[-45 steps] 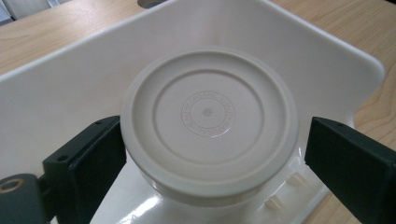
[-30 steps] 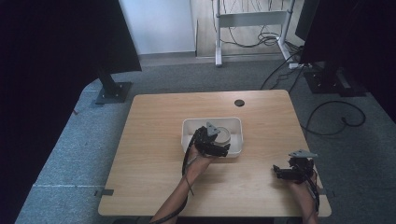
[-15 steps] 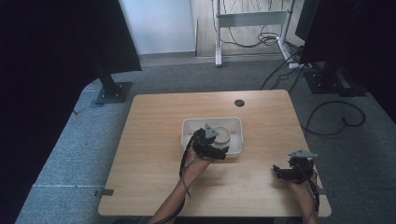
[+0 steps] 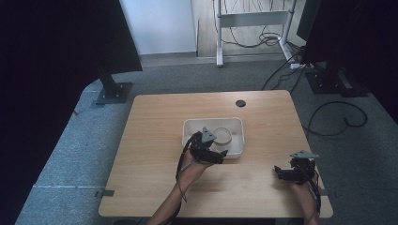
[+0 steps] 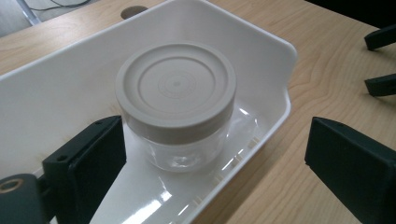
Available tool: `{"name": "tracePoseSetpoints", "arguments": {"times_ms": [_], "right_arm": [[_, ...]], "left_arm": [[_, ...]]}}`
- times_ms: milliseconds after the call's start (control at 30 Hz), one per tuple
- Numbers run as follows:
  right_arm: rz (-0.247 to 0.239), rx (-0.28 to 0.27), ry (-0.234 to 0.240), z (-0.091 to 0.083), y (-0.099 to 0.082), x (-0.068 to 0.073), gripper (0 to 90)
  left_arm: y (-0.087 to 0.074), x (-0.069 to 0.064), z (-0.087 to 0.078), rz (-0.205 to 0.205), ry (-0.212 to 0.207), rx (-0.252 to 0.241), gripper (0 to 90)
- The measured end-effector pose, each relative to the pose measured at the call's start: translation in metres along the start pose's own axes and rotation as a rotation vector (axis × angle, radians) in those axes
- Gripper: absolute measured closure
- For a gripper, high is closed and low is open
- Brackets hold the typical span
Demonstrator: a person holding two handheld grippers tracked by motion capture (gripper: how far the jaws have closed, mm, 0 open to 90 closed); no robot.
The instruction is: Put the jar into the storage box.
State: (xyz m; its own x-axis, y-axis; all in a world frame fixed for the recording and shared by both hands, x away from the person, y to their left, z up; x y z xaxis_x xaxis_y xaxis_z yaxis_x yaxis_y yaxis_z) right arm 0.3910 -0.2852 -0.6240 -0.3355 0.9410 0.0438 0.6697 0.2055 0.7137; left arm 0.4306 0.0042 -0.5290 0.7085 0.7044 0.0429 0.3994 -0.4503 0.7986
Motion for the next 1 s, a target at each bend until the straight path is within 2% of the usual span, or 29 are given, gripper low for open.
{"name": "tracePoseSetpoints", "arguments": {"times_ms": [367, 1000], "right_arm": [[0.001, 0.0, 0.0, 0.0, 0.0, 0.0, 0.8], [0.002, 0.0, -0.002, 0.0, 0.0, 0.0, 0.8]], "left_arm": [[-0.008, 0.002, -0.009, 0.007, -0.004, -0.002, 5.8], [-0.018, 0.01, -0.04, 0.021, -0.001, -0.029, 6.0]]}}
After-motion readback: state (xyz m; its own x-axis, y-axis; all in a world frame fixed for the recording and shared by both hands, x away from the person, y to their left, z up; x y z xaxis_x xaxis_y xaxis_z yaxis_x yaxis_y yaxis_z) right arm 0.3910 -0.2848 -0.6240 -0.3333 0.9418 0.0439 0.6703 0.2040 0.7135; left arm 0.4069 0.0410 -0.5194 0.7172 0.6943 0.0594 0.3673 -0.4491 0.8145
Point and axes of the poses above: each handheld gripper's, and its own axes: z roughly forward along the jaws, y roughly out of its top, x roughly to its left, the point moved 9 cm from there along z, roughly forward along the jaws, and after that the axes turned 2 degrees about y, right-handed, at the moved point
